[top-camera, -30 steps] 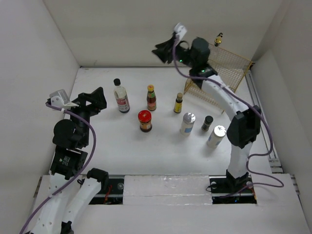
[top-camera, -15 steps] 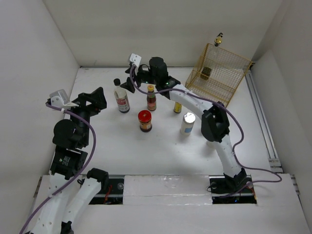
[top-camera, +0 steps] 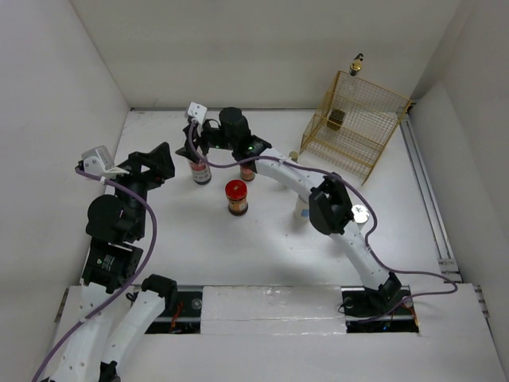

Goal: Organize the condiment bottles

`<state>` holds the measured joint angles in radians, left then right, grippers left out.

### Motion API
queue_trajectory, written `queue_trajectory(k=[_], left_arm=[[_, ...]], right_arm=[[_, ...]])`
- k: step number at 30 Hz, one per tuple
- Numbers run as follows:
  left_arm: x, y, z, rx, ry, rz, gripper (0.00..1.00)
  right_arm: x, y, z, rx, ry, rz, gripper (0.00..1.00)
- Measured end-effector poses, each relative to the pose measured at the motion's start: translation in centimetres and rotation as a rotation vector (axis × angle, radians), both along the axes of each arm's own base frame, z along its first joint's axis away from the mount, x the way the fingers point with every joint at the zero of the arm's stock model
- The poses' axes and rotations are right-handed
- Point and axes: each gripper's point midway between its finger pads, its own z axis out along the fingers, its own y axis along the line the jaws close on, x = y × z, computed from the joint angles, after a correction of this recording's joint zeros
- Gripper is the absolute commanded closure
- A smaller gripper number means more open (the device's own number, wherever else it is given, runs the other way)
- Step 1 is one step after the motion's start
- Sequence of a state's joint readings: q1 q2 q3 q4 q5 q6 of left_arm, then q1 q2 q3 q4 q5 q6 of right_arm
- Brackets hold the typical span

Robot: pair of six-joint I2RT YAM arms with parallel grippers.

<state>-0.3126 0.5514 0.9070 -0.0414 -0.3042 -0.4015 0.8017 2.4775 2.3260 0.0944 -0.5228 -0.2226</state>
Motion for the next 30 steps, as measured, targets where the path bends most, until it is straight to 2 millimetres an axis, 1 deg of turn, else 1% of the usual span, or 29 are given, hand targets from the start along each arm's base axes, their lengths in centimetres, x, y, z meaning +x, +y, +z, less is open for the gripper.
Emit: queue_trajectory(k=[3, 5, 6, 7, 8, 10, 11, 14, 16, 18, 19, 21, 23, 24, 25, 26, 28, 30], left_arm=[[0.0, -0.1, -0.1, 0.001, 0.001, -0.005, 0.22], [0.0, -0.2, -0.1, 0.002, 0.002, -0.009, 0.22], [0.0, -0.2, -0.2, 0.003, 0.004, -0.008, 0.22], [0.0, -0.2, -0.2, 0.003, 0.004, -0.008, 0.22], [0.0, -0.2, -0.2, 0.003, 0.004, -0.009, 0.22], [0.0, -0.2, -0.2, 0.003, 0.003, -0.013, 0.22], [0.0, -0.3, -0.2, 0.004, 0.003, -0.015, 0.22], [0.0, -0.3, -0.2, 0.004, 0.003, -0.016, 0.22], [0.0, -0.3, -0.2, 0.004, 0.003, -0.017, 0.22], [0.0, -0.3, -0.2, 0.004, 0.003, -0.017, 0.22], [0.0, -0.3, -0.2, 0.004, 0.003, -0.017, 0.22], [0.0, -0.3, -0.2, 0.004, 0.003, -0.016, 0.22], [0.0, -0.3, -0.2, 0.004, 0.002, -0.016, 0.23], [0.0, -0.3, -0.1, 0.003, 0.001, -0.017, 0.23], [-0.1, -0.3, -0.1, 0.002, -0.002, -0.017, 0.23], [-0.3, -0.2, 0.0, 0.001, -0.007, -0.016, 0.23], [-0.5, -0.1, 0.3, -0.002, -0.016, -0.016, 0.23], [-0.6, -0.1, 0.4, -0.004, -0.023, -0.016, 0.23]], right_arm=[[-0.7, 0.8, 0.3, 0.018, -0.006, 0.002, 0.32], [-0.7, 1.0, 0.6, 0.03, -0.004, -0.008, 0.56], [-0.7, 1.0, 0.8, 0.037, -0.004, -0.012, 0.66], [-0.6, 1.0, 1.0, 0.047, 0.007, -0.021, 0.8], [-0.5, 1.0, 1.1, 0.053, 0.014, -0.025, 0.84], [-0.3, 1.0, 0.9, 0.073, 0.026, -0.038, 0.88], [-0.2, 1.0, 1.3, 0.094, 0.025, -0.044, 0.9], [-0.1, 0.0, 1.3, 0.112, 0.049, -0.065, 0.93], [-0.2, -0.9, 1.9, 0.123, 0.077, -0.076, 0.94], [-0.1, -1.8, 3.2, 0.149, 0.111, -0.087, 0.94], [0.0, -2.4, 4.5, 0.172, 0.125, -0.093, 0.94], [0.3, -4.1, 8.2, 0.236, 0.14, -0.097, 0.94], [0.7, -7.0, 13.1, 0.32, 0.137, -0.104, 0.94], [0.8, -8.9, 16.0, 0.371, 0.122, -0.109, 0.94], [1.0, -11.0, 18.6, 0.414, 0.104, -0.119, 0.94], [1.1, -13.6, 21.6, 0.464, 0.073, -0.134, 0.94], [1.1, -19.8, 26.9, 0.545, -0.001, -0.189, 0.94], [0.8, -25.7, 31.5, 0.612, -0.09, -0.259, 0.96]])
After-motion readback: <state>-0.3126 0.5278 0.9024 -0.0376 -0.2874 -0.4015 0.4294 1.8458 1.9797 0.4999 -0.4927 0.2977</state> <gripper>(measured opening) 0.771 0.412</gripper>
